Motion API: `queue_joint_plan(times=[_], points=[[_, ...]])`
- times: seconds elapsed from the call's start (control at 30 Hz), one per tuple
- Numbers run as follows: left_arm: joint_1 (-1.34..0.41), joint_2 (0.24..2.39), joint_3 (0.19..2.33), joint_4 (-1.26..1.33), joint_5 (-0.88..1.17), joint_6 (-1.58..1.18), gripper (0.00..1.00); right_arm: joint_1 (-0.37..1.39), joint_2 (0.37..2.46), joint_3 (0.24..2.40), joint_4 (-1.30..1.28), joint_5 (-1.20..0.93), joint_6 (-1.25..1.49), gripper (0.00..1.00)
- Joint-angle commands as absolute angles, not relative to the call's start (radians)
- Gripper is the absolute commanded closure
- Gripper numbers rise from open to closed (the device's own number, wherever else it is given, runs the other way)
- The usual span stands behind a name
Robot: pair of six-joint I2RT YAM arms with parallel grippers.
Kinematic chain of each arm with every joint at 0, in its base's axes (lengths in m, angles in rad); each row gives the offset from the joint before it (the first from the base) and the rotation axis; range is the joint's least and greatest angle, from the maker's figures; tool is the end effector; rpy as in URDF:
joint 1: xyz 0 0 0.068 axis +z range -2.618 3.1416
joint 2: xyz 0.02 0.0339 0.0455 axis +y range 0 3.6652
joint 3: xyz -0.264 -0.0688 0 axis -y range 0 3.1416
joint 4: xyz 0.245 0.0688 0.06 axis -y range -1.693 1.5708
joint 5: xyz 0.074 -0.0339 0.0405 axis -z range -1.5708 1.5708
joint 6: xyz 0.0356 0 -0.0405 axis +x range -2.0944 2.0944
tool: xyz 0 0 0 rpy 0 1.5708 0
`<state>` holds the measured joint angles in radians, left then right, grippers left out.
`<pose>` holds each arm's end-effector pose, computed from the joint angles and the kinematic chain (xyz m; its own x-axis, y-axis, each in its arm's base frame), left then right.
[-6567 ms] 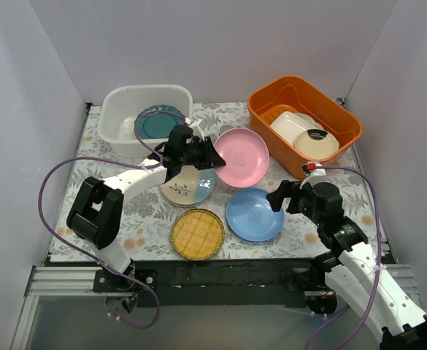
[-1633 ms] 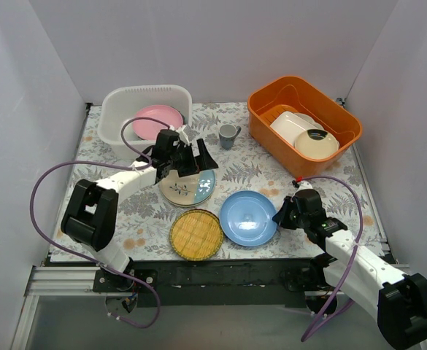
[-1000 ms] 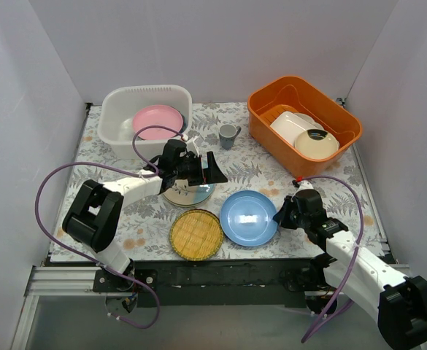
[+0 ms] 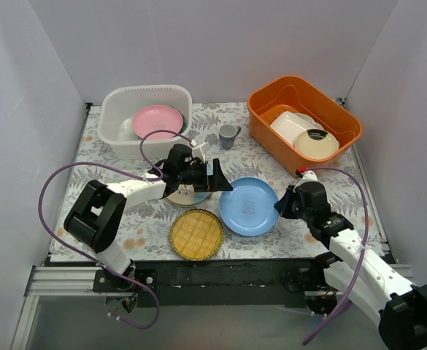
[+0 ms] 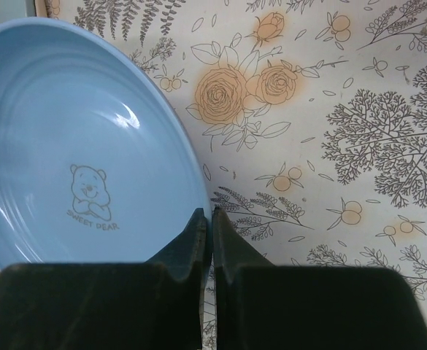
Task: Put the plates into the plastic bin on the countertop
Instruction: Pick up the plate at the center of the board.
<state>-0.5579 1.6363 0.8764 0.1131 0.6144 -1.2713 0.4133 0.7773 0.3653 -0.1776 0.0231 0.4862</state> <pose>0.2763 -0.1966 0.1895 -0.9371 -0.3355 0.0965 -0.2457 0.4375 -0.8650 0.1573 0.0681 0.1946 -0.6296 0.2340 -0.7408 -0.1015 0.9206 0.3770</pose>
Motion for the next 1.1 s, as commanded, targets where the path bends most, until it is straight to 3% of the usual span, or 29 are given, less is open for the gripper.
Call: queue_joint_plan(times=[0.0,0.33,0.67,0.8,0.83,0.97,1.07], points=[[-0.587,1.631,0.881,0.127,0.634,-1.258,0.05,0.408,0.744,0.431,-0.144,0.017,0.489,0.99],[-0.620,1.654,0.902,0.130,0.632,-1.270,0.12,0.407,0.739,0.463,-0.160,0.017,0.477,0.99],[-0.630,1.672,0.908,0.147,0.647,-1.275,0.28,0.405,0.749,0.454,-0.146,0.014,0.474,0.99],[-0.637,1.678,0.902,0.163,0.653,-1.285,0.45,0.403,0.755,0.453,-0.134,0.009,0.471,0.99],[-0.637,1.678,0.903,0.161,0.655,-1.287,0.61,0.402,0.758,0.453,-0.133,0.009,0.469,0.99],[-0.640,1.677,0.897,0.164,0.647,-1.287,1.00,0.403,0.767,0.449,-0.123,0.008,0.471,0.99],[-0.640,1.680,0.900,0.164,0.644,-1.282,1.00,0.402,0.765,0.448,-0.127,0.008,0.474,0.99]])
